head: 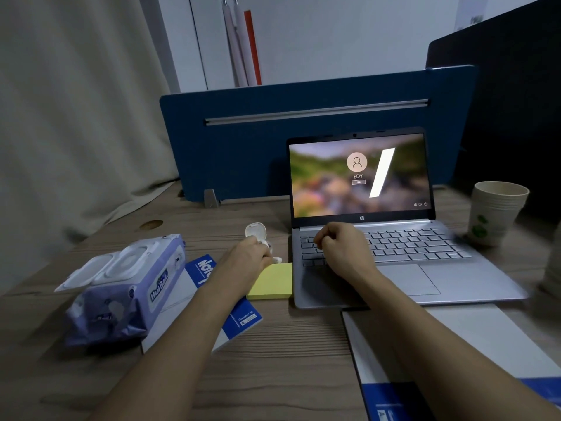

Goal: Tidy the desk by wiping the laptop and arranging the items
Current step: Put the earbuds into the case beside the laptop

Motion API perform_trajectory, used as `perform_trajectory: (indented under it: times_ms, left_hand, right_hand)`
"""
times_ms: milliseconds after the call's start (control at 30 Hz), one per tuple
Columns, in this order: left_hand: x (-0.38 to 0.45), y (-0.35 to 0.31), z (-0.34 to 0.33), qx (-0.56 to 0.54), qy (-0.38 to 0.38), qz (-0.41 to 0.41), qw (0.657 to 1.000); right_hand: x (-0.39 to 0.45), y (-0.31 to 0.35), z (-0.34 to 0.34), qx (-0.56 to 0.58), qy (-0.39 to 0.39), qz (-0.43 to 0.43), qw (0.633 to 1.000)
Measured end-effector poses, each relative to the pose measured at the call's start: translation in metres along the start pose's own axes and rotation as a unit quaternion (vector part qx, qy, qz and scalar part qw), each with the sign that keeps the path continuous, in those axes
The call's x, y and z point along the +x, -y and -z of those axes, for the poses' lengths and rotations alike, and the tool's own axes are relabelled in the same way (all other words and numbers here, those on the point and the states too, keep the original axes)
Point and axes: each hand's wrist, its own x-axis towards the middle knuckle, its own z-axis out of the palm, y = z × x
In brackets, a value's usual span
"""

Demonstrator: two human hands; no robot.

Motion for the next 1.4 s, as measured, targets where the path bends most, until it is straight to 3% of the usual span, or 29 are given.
perform_trajectory:
  times_ms: [400, 600, 833, 1100, 1400]
  left_hand:
    - [0.000, -0.003, 0.000, 0.048, 0.008, 0.039, 0.998]
    - [0.001, 0.013, 0.013, -0.118, -0.088, 0.125, 0.981]
    - [-0.003, 0.021, 0.013, -0.159, -0.148, 0.163, 0.962]
    - [-0.004, 0.016, 0.006, -0.156, -0.119, 0.137, 0.971]
    - [0.005, 0.013, 0.013, -0.125, -0.113, 0.193, 0.967]
  right_hand:
    - [0.001, -0.001, -0.003, -0.002, 0.005, 0.008, 1.000]
    - [0.000, -0.002, -0.003, -0.006, 0.006, 0.014, 1.000]
    - [-0.001, 0.000, -0.003, -0.014, 0.010, 0.015, 1.000]
    - [-0.002, 0.001, -0.003, -0.024, 0.017, 0.014, 0.999]
    - [-0.005, 0.006, -0.005, -0.038, 0.026, 0.009, 0.999]
